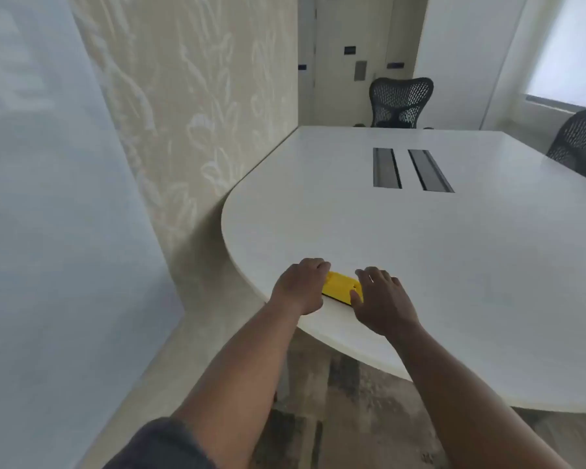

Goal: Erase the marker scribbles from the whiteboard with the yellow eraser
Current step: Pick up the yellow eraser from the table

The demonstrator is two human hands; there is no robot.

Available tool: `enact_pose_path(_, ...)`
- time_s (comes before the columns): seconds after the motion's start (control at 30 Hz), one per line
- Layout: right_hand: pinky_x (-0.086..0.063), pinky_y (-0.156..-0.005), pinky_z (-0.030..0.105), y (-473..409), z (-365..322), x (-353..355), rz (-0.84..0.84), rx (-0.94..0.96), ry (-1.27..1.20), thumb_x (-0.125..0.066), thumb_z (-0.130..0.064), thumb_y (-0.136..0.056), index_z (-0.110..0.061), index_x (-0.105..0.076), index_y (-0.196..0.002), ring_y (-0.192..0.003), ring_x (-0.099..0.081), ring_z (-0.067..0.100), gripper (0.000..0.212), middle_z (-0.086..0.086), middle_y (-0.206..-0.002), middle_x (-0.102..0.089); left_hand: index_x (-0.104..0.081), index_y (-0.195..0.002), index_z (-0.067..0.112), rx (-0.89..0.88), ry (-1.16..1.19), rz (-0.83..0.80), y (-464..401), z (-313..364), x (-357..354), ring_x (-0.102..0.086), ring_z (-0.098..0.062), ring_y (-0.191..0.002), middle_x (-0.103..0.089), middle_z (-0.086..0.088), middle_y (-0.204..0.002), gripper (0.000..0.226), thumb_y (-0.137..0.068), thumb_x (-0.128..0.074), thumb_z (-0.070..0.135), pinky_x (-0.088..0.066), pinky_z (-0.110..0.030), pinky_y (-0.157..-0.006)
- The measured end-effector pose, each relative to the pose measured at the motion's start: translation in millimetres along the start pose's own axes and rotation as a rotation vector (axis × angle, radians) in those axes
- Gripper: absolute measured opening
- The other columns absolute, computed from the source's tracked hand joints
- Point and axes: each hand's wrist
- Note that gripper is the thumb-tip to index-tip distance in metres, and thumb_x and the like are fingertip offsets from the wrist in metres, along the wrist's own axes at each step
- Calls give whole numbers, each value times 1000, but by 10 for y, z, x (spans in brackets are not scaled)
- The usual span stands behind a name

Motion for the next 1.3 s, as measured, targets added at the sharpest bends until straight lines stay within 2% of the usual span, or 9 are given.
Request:
enact_pose_path(0.2, -40, -98, 33, -87, 189, -247, -77, 71, -21, -50, -41, -93, -14, -45, -135, -117, -52, 24, 50, 4, -129, -54, -20, -155, 12, -38, -117, -104, -485, 52, -414, -15, -24, -154, -17, -8, -166, 69, -93, -47, 2, -28, -42, -120)
enact_pose_path(0.27, -41, -98, 33, -120, 223, -255, -67, 74, -20, -50, -39, -94, -12, -44, -136, -117, -51, 24, 50, 5, -129, -53, -30, -152, 14, -41, -120, -130, -564, 46, -479, -28, -26, -149, -33, -8, -159, 63, -93, -49, 4, -33, -43, -116)
enact_pose_path(0.33, -41, -99, 33, -159, 260, -260, -76, 92, -15, -52, -38, -93, -11, -43, -138, -119, -50, 25, 53, 6, -131, -53, -46, -139, 15, -48, -112, -115, -596, 49, -488, -48, -27, -131, -55, -6, -138, 51, -90, -53, 6, -43, -40, -104)
enact_pose_path(0.37, -41, -99, 33, -171, 271, -251, -83, 101, -20, -54, -37, -93, -11, -43, -138, -119, -50, 25, 54, 6, -131, -53, -50, -134, 15, -47, -107, -92, -593, 49, -482, -51, -27, -124, -59, -6, -130, 47, -89, -55, 6, -44, -39, -99)
enact_pose_path(0.6, -41, -94, 37, -314, -77, 31, 12, 196, -11, -63, -42, -84, -11, -48, -134, -109, -56, 26, 61, 6, -124, -57, -53, -127, 15, -12, -183, 128, -359, -113, -89, -52, -25, -119, -60, -4, -124, 43, -85, -62, 12, -45, -37, -100)
enact_pose_path(0.9, -41, -86, 41, -476, -1425, 655, 266, 360, -118, -55, -55, -88, -11, -53, -126, -100, -60, 26, 58, 4, -111, -62, -52, -135, 12, 72, -314, 340, 685, -661, 1060, -49, -24, -128, -58, -4, -132, 56, -80, -62, 5, -41, -36, -108)
enact_pose_path(1.1, -41, -79, 42, -230, -2614, 1183, 420, 519, -253, -38, -58, -88, -9, -52, -120, -94, -57, 28, 61, 6, -107, -59, -62, -122, 13, 173, -498, 435, 1812, -1077, 1947, -60, -25, -116, -68, -3, -119, 55, -69, -74, 8, -51, -38, -96)
enact_pose_path(1.2, -42, -76, 43, 3, -3263, 1489, 487, 597, -327, -39, -59, -90, -6, -52, -118, -91, -55, 30, 61, 9, -106, -57, -61, -128, 13, 243, -585, 480, 2500, -1249, 2362, -59, -25, -123, -65, -4, -128, 65, -66, -78, 10, -51, -38, -99)
enact_pose_path(1.3, -42, -74, 42, 232, -3804, 1747, 556, 667, -354, -39, -58, -93, -4, -52, -117, -91, -54, 31, 60, 12, -108, -57, -55, -137, 11, 315, -626, 525, 3139, -1350, 2715, -53, -28, -132, -59, -8, -140, 69, -72, -77, 13, -48, -41, -104)
Point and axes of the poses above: each hand's wrist, its own y-axis away from the middle knuckle, its own x-axis out of the back of the hand, z = x × y
